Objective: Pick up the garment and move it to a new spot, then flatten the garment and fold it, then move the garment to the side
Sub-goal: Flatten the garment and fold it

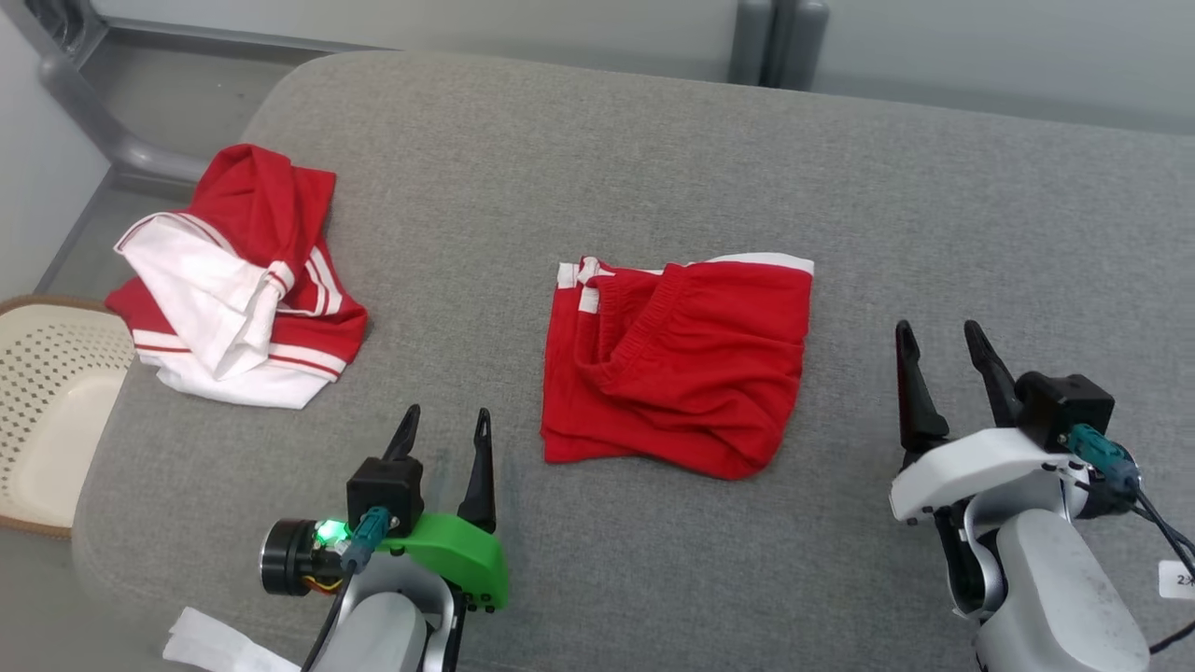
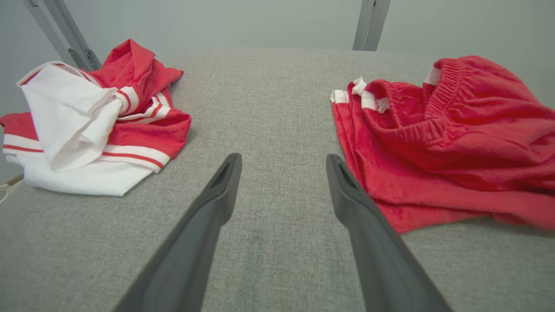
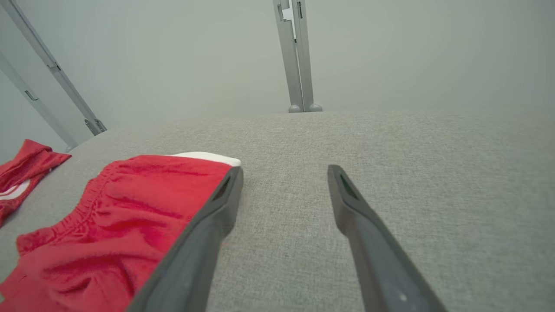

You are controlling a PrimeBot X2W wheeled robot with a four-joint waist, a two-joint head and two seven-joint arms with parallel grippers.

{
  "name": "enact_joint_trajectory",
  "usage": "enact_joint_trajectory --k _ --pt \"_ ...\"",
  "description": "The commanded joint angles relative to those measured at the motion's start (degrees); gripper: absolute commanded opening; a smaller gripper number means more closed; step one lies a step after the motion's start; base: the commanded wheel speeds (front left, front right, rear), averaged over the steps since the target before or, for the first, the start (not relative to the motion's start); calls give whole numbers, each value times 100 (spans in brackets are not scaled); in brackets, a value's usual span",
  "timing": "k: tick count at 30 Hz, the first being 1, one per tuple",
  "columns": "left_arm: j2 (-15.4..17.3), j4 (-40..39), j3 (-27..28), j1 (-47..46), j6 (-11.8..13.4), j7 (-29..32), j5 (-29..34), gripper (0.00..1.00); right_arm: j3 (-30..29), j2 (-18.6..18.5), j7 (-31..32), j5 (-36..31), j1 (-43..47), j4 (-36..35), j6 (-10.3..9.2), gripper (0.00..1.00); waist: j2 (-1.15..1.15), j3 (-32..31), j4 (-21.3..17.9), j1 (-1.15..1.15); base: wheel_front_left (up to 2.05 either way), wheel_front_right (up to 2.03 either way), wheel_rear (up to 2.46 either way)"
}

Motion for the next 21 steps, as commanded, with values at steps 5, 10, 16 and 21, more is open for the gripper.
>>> enact_joint_trajectory --k 5,10,16,21 --pt "19 -114 205 226 -46 2 228 100 -185 -5 -4 -214 377 -175 0 100 0 -233 -465 0 0 0 0" --pt "20 -227 425 478 -67 1 376 100 -207 -5 -4 -259 616 -294 0 100 0 -393 -702 0 0 0 0" --pt "20 -278 684 810 -132 1 501 100 -123 -7 -4 -156 930 -263 0 100 0 -635 -903 0 0 0 0" --pt "20 -364 893 1102 -161 1 591 100 -81 -7 -4 -158 1123 -283 0 100 0 -792 -1001 0 0 0 0"
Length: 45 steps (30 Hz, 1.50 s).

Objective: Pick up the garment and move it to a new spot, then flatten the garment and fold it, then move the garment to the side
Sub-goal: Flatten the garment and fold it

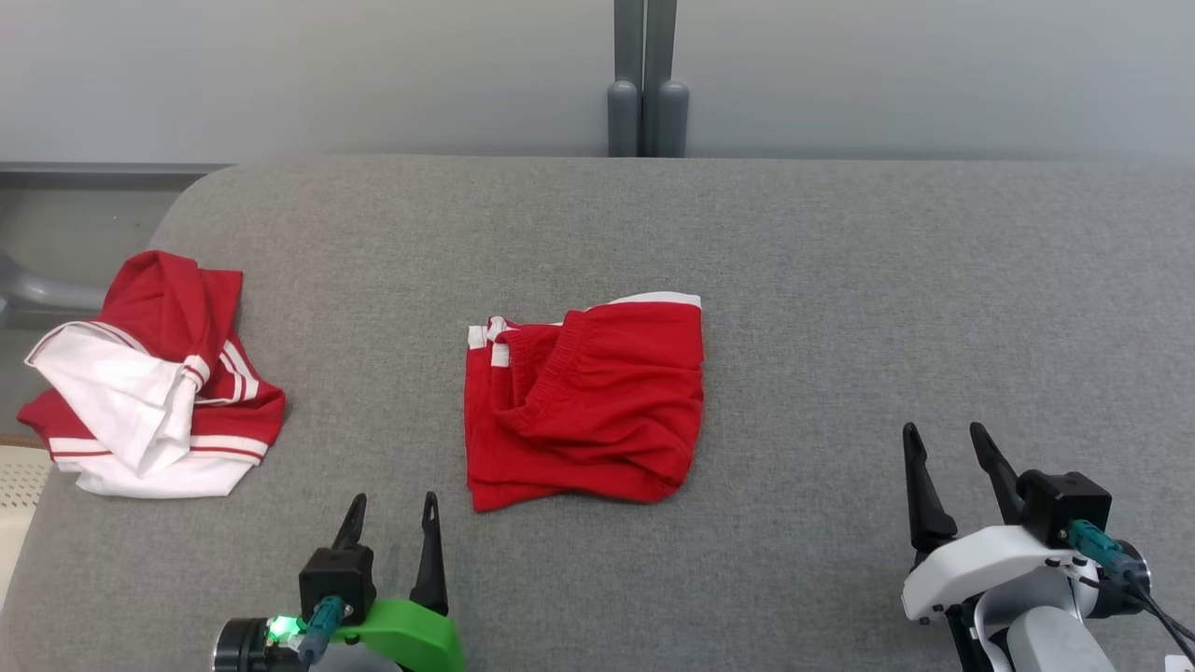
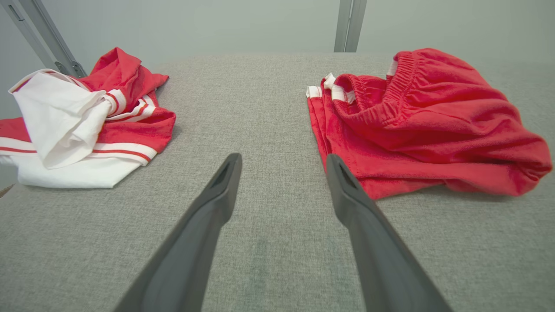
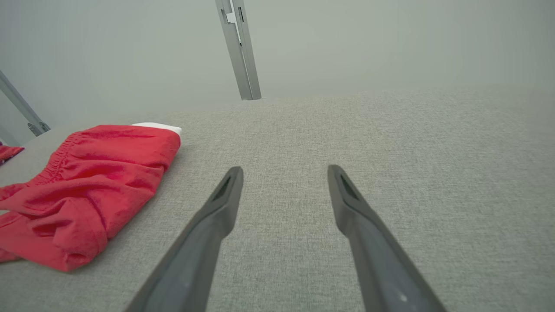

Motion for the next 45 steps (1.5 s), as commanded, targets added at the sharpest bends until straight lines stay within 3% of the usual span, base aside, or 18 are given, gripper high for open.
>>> enact_joint_trajectory --k 1,21,29,38,45 --pt "22 -34 53 117 -27 0 40 100 22 -9 -4 17 103 -19 0 100 0 -129 -103 0 0 0 0" --pt "22 -145 51 92 -84 1 33 100 204 -9 -4 214 32 -41 0 100 0 -75 -31 0 0 0 0" --pt "22 -160 -82 -24 -111 1 -41 100 841 -9 -4 324 -291 98 0 100 0 113 140 0 0 0 0" --pt "22 -164 -525 -212 -52 0 -251 100 2055 -13 -4 116 -1625 1033 0 100 0 390 774 0 0 0 0" --pt "20 -221 -775 -265 32 0 -497 100 2430 -17 10 262 -2444 1990 0 100 0 552 1232 0 0 0 0"
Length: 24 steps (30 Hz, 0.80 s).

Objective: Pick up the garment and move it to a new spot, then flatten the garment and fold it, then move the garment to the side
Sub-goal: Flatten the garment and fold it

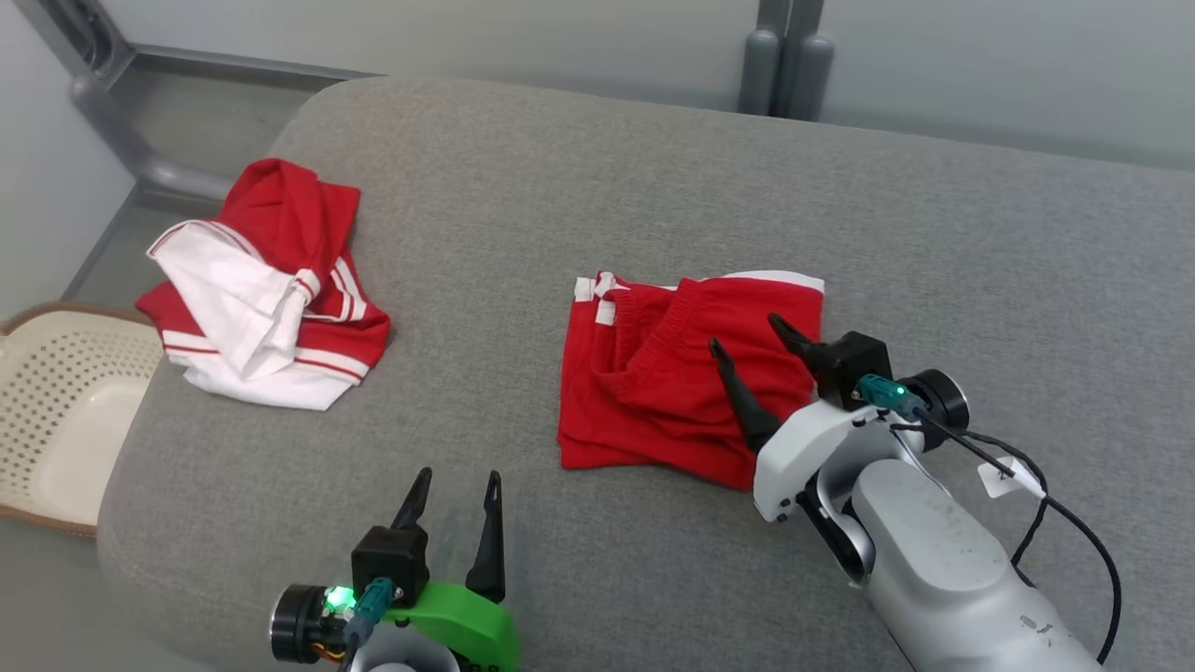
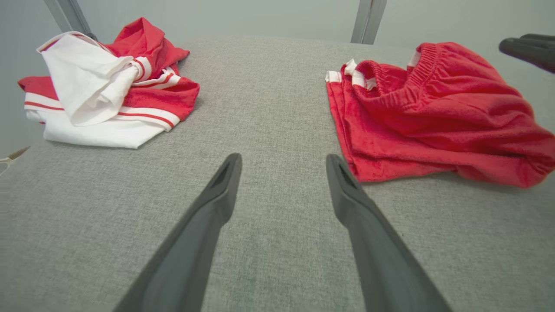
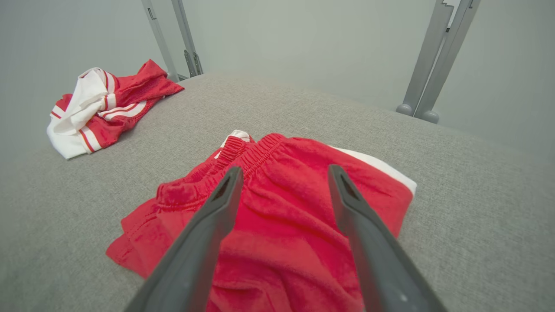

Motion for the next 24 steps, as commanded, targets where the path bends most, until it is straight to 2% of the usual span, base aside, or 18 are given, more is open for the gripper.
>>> enact_joint_trajectory --k 1,9,15,21,22,24 --pt "18 -32 -48 -86 32 2 -61 100 22 -25 -5 45 -160 157 0 100 0 171 310 0 0 0 0" --pt "17 -82 -225 -106 121 2 -159 100 9 -25 -18 -87 -631 941 0 100 0 364 594 0 0 0 0" --pt "17 -138 -275 -158 179 2 -207 100 -173 -25 -24 -444 -832 1044 0 100 0 470 655 0 0 0 0" --pt "17 -169 -380 -212 203 2 -291 100 -157 -24 -22 -467 -920 1280 0 98 0 534 715 0 0 0 0" --pt "17 -173 -393 -223 210 2 -305 100 -149 -24 -22 -459 -943 1321 0 91 0 545 727 0 0 0 0" --pt "17 -187 -429 -237 229 2 -332 100 -125 -23 -23 -453 -987 1389 0 42 0 573 754 0 0 0 0"
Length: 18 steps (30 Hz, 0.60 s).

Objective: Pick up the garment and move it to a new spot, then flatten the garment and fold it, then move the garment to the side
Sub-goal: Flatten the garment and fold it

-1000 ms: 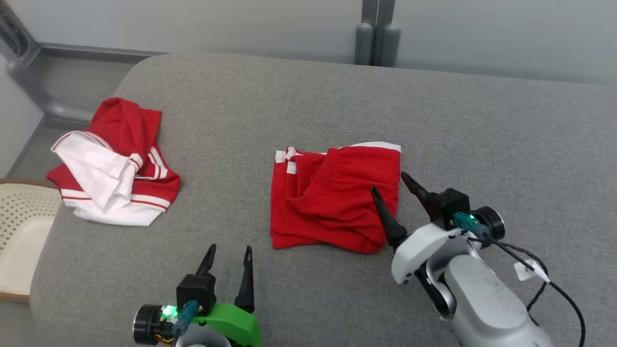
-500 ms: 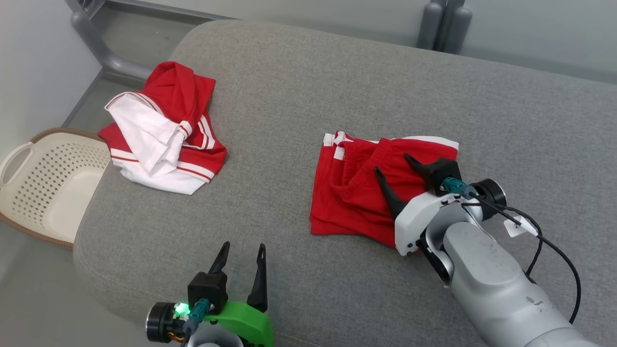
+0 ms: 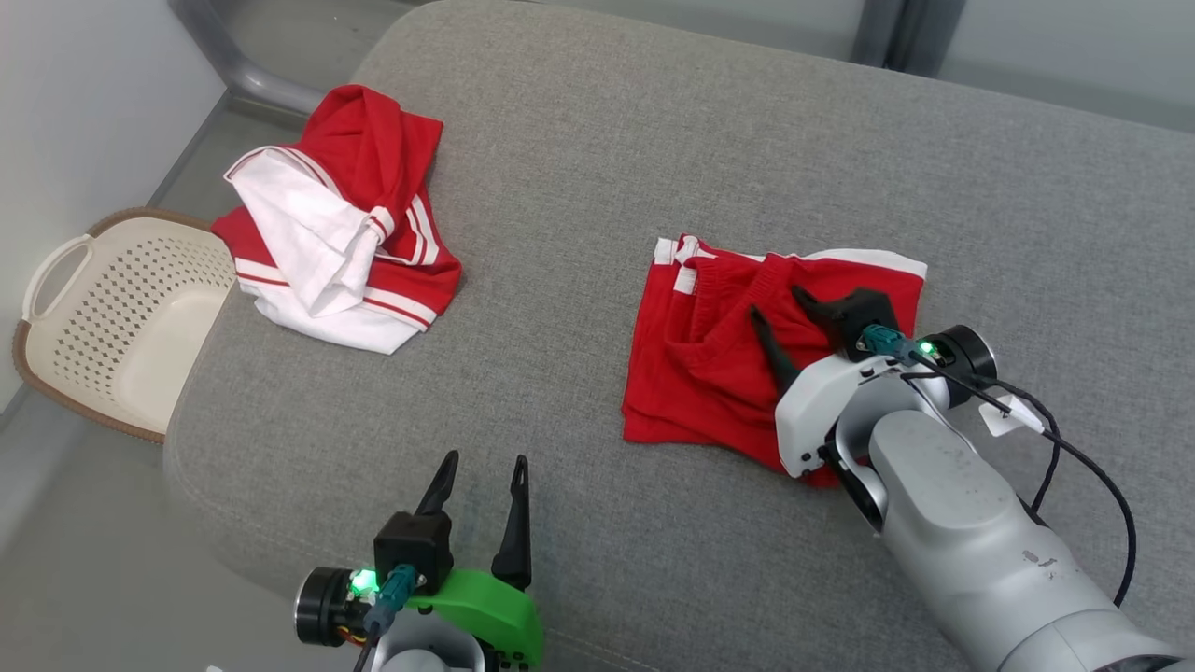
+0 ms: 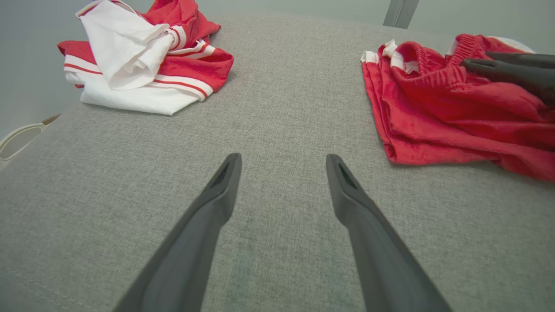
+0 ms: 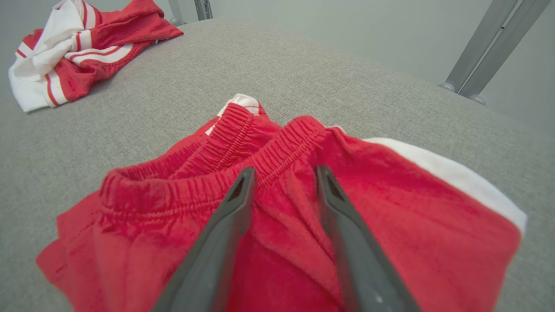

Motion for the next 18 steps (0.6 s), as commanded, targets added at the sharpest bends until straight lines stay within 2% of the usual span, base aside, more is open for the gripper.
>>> enact_joint_trajectory --k 1,2,11,18 --pt "16 -33 -24 -100 46 2 -45 100 11 -21 -16 36 -96 32 0 20 0 40 35 0 0 0 0" --pt "16 -34 -38 -111 50 2 -56 100 22 -20 -16 50 -121 5 0 0 0 55 47 0 0 0 0" --pt "16 12 -42 -124 70 2 -82 100 41 -19 -17 105 -120 -182 0 0 0 104 109 0 0 0 0" --pt "16 -8 -128 -163 40 2 -122 100 389 -19 -17 458 -107 -789 0 0 0 140 262 0 0 0 0"
